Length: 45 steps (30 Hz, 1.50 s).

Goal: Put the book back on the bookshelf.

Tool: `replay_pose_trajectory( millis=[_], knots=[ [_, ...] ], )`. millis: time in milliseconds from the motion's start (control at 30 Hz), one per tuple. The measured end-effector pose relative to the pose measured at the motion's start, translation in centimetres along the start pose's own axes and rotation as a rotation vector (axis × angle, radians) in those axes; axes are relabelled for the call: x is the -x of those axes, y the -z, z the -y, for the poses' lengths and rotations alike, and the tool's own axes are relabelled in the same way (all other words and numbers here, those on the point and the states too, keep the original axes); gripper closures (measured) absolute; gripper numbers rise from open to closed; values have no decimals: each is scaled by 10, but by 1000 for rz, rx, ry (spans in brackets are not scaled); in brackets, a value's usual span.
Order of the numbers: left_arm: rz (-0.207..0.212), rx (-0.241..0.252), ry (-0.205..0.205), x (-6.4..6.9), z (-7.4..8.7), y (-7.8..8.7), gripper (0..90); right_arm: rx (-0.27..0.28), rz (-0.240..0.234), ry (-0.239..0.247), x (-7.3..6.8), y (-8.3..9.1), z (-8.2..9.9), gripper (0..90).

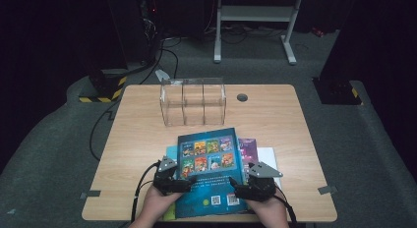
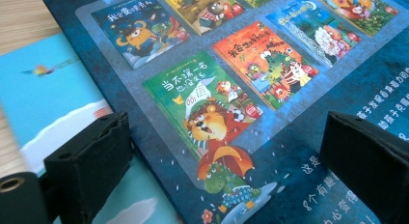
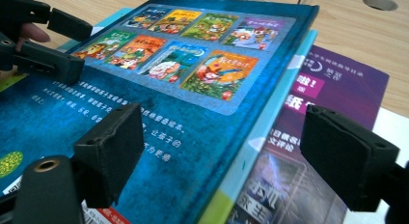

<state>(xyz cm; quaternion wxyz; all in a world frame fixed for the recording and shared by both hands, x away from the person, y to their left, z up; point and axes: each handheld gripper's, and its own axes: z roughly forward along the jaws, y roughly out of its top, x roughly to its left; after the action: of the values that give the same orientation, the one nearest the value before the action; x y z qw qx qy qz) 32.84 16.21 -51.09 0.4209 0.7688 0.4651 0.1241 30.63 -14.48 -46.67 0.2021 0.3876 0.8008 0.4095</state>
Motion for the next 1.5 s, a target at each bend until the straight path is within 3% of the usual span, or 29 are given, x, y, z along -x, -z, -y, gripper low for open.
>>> replay_pose_trajectory(
  millis=[133,367,600,667,733,767,933,1033,1100,1367,1500],
  knots=[
    [10,-1,-33,7,-4,-3,53,4,18,-26,3,6,3,191],
    [32,4,-53,18,-10,-10,52,-3,36,-67,10,8,8,189],
    [55,22,-68,36,-16,-20,53,-24,41,-101,18,9,12,170],
    [58,18,-72,37,-17,-21,53,-35,60,-110,18,7,13,161],
    [57,20,-70,37,-16,-20,56,-37,56,-112,20,7,13,161],
    [66,14,-63,37,-16,-19,69,-53,40,-136,22,6,14,158],
    [108,8,-51,35,-5,-8,108,-60,17,-160,26,4,15,144],
    [102,9,-50,40,-5,-9,92,-63,6,-173,27,3,15,141],
    [100,10,-49,40,-6,-11,77,-64,-33,-204,29,-1,16,138],
    [103,16,-65,44,-10,-17,78,-78,-13,-213,32,1,15,140],
    [102,22,-66,45,-10,-17,82,-73,-12,-241,36,8,16,245]
  ],
)
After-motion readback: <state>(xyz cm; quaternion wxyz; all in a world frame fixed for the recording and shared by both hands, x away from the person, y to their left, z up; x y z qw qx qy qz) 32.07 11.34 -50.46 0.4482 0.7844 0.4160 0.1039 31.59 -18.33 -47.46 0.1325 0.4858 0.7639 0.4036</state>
